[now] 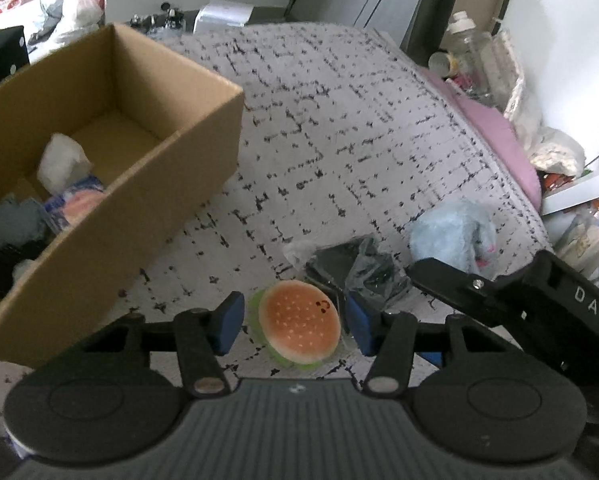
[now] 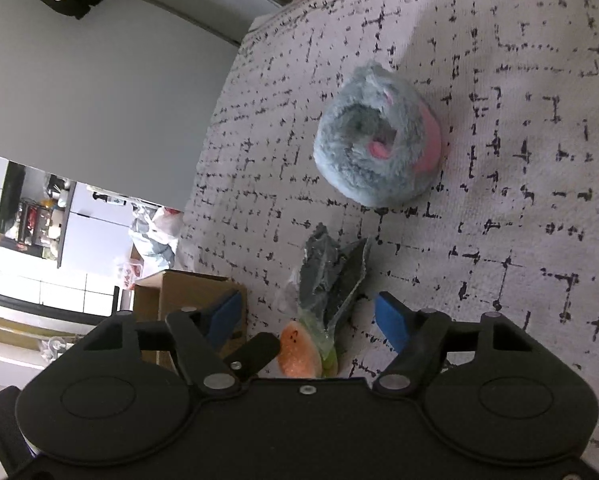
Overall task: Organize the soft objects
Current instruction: 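Close the left gripper on the burger plush while the right gripper grasps the black glove, then lift the burger plush and black glove in both grippers toward the box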
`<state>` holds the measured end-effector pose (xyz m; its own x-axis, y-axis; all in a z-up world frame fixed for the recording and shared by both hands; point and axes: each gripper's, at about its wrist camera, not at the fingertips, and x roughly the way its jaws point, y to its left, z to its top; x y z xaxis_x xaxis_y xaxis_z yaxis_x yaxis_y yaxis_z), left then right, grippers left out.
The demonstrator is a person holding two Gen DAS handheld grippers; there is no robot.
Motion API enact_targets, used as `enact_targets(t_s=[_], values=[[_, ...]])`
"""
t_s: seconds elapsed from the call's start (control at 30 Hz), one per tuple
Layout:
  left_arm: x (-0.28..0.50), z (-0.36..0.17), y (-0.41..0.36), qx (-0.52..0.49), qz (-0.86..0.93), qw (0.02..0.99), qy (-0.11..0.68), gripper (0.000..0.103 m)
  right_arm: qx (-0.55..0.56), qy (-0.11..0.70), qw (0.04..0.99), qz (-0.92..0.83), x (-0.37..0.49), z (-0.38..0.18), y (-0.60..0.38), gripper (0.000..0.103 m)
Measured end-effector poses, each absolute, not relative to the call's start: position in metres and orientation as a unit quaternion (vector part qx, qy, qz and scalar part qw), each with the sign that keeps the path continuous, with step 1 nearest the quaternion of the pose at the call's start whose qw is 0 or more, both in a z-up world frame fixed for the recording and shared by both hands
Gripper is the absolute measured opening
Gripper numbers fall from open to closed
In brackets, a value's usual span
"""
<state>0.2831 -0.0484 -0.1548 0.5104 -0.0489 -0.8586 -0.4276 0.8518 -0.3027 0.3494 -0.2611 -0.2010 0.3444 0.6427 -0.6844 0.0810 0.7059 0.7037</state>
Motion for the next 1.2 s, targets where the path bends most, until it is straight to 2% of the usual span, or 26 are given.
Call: enact_targets(t_s=[0.33, 0.37, 0.43, 0.5, 0.53, 0.57, 0.6, 0.73, 1.2], values=[[0.295, -0.184, -0.055, -0.243, 0.116, 0.821, 0.504, 0.054, 0.320, 0.567, 0.736, 0.185, 0.365, -0.227, -0.249, 0.066], [0.295, -0.185, -0.055, -0.245, 0.115, 0.820, 0.504, 0.047, 0.319, 0.567, 0.737, 0.183, 0.366, -0.229, -0.249, 0.063], [0.295, -0.186, -0.056, -0.248, 0.113, 0.818, 0.506, 0.042, 0.316, 0.564, 0.741, 0.181, 0.368, -0.231, -0.248, 0.060], [0.294, -0.185, -0.057, -0.245, 0.113, 0.819, 0.506, 0.036, 0.312, 0.561, 0.744, 0.182, 0.371, -0.233, -0.245, 0.055], [0.294, -0.185, -0.057, -0.245, 0.114, 0.820, 0.505, 0.036, 0.309, 0.560, 0.746, 0.183, 0.371, -0.234, -0.244, 0.047], [0.294, -0.184, -0.058, -0.244, 0.113, 0.820, 0.505, 0.034, 0.305, 0.561, 0.748, 0.183, 0.372, -0.235, -0.244, 0.032], [0.294, -0.182, -0.058, -0.243, 0.113, 0.821, 0.504, 0.033, 0.302, 0.563, 0.747, 0.185, 0.372, -0.237, -0.243, 0.026], [0.291, -0.174, -0.059, -0.240, 0.112, 0.825, 0.498, 0.030, 0.305, 0.546, 0.759, 0.183, 0.369, -0.230, -0.250, 0.017], [0.260, -0.118, -0.051, -0.235, 0.123, 0.858, 0.439, 0.030, 0.295, 0.496, 0.781, 0.239, 0.349, -0.184, -0.252, 0.014]])
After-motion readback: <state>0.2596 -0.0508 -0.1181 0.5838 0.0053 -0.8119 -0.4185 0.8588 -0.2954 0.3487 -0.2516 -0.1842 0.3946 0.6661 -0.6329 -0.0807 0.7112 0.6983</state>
